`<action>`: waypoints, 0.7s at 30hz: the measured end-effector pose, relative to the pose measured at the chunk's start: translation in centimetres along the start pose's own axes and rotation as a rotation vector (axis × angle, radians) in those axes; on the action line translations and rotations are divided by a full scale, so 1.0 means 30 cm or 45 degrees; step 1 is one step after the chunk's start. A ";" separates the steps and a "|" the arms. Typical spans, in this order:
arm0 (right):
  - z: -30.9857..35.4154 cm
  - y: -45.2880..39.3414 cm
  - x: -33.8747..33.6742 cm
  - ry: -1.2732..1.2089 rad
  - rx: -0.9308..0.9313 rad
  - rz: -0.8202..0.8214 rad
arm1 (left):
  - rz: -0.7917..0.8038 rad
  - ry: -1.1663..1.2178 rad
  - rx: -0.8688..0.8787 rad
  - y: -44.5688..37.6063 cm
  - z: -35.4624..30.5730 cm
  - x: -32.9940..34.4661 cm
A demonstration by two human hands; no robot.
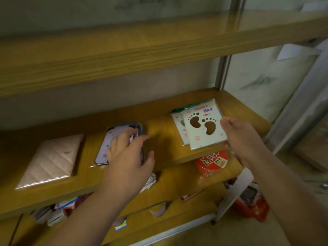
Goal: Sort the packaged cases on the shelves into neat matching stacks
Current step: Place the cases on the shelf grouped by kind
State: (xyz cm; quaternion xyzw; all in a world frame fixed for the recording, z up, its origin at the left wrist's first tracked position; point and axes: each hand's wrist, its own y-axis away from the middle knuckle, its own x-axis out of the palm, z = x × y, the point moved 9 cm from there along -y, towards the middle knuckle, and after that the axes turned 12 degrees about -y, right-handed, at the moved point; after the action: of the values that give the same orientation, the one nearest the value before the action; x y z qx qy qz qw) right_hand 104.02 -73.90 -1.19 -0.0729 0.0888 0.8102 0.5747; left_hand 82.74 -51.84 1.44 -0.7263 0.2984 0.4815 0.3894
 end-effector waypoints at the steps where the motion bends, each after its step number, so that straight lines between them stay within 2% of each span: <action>1: 0.002 -0.041 -0.018 0.074 -0.011 -0.026 | 0.003 0.007 -0.004 0.003 -0.016 0.012; 5: 0.028 -0.157 -0.027 0.510 -0.127 -0.019 | -0.008 0.050 -0.005 0.002 -0.073 0.031; 9: 0.030 -0.157 -0.023 0.756 -0.203 -0.011 | -0.023 0.015 -0.013 -0.021 -0.108 0.024; 13: 0.094 -0.075 -0.018 0.810 -0.432 -0.068 | -0.019 -0.003 -0.014 -0.019 -0.131 0.017; 21: 0.244 0.155 0.159 0.753 -0.818 0.222 | -0.088 -0.094 -0.040 0.021 -0.108 -0.060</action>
State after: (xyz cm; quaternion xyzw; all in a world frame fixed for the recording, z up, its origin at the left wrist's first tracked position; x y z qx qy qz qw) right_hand 97.93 -69.36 5.16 -0.4685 -0.0012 0.7864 0.4025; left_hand 83.10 -54.81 3.69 -0.7238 0.2511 0.4990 0.4051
